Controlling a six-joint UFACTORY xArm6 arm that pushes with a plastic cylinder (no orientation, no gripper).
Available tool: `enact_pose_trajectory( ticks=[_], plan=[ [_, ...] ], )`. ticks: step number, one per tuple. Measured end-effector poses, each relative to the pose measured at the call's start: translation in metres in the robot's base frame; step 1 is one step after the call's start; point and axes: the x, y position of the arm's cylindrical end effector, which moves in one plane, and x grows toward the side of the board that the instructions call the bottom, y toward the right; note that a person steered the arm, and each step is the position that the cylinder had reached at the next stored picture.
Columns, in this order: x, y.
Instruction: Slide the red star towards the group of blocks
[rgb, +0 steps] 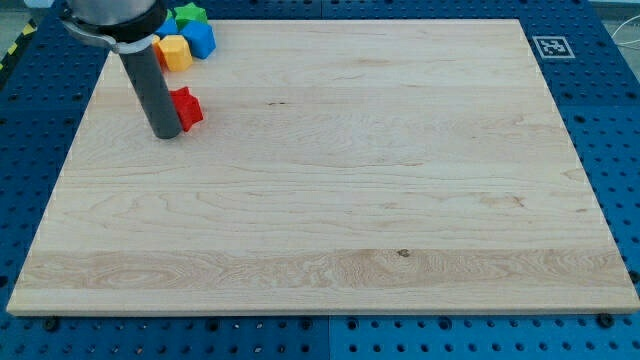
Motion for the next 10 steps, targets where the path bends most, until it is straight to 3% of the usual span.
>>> enact_pose_trajectory(
  ticks=[4,8,10],
  plan=[
    [0.001,0.047],
    [0.003,0.020],
    [-0.023,0.016]
  ],
)
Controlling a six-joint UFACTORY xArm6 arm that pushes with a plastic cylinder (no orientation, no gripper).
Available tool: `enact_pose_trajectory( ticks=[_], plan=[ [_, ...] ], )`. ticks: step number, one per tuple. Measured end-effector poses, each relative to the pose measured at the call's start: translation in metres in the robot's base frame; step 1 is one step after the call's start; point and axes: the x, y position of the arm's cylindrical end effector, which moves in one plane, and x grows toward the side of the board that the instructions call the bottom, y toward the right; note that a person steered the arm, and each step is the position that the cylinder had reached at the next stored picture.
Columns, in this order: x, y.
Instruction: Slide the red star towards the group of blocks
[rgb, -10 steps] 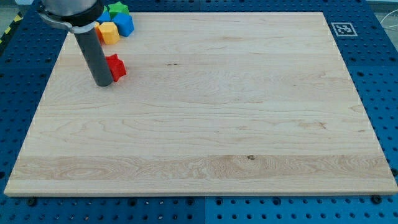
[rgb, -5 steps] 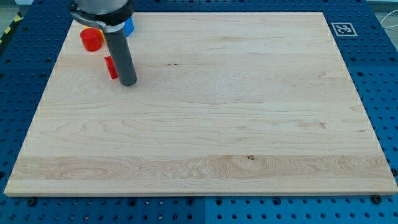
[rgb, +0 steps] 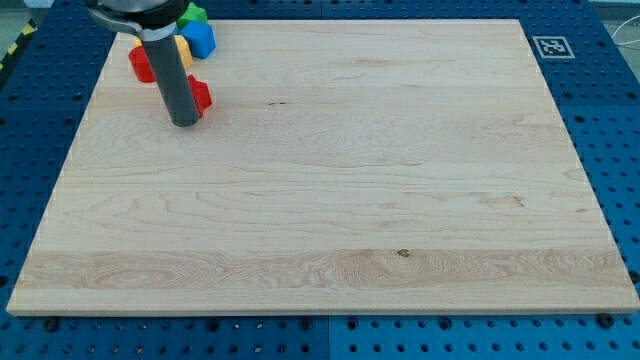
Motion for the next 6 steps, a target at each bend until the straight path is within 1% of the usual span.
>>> enact_pose_trajectory(
  ticks=[2,4,6],
  plan=[
    [-0.003,-0.001],
    [-0.003,0.033],
    [-0.008,0.030]
  ],
)
